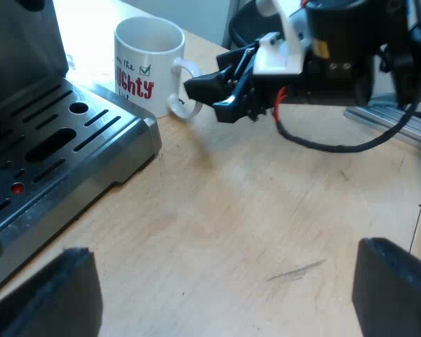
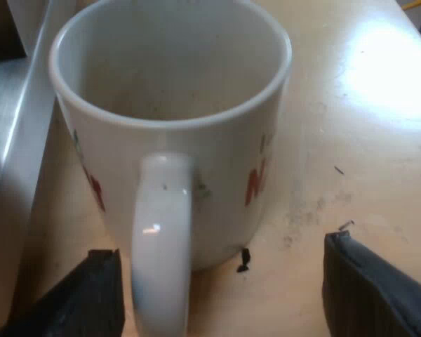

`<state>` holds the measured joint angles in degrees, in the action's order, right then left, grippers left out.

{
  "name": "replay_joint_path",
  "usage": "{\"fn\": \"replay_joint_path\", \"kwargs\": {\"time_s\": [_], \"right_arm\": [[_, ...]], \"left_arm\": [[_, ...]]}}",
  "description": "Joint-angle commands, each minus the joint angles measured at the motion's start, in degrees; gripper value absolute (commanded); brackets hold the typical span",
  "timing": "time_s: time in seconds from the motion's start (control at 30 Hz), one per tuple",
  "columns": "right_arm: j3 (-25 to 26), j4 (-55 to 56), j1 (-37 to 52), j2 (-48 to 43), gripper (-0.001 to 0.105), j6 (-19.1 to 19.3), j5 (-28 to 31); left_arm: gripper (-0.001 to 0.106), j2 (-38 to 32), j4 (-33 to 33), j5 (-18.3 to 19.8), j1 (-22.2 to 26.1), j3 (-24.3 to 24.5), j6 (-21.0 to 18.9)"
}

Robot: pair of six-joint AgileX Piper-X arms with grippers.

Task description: Remove mug from coffee machine

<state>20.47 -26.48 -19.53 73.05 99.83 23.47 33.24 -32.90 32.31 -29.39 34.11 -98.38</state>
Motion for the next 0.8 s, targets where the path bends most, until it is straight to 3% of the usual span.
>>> {"fn": "replay_joint_path", "kwargs": {"time_s": [0.03,0.63,0.8], "right_arm": [[0.13,6.01,-0.15,-5.16,0.062,0.58,-1.01],[0.16,35.16,-0.15,-36.82,0.062,0.36,-8.76],[3.33,47.64,-0.15,-41.61,0.062,0.17,-11.53]], "left_arm": [[0.087,-0.05,0.18,-0.78,-0.26,0.02,-0.19],[0.087,-0.05,0.18,-0.35,-0.26,0.02,-0.19],[0.087,-0.05,0.18,-0.82,-0.10,0.02,-2.40]]}}
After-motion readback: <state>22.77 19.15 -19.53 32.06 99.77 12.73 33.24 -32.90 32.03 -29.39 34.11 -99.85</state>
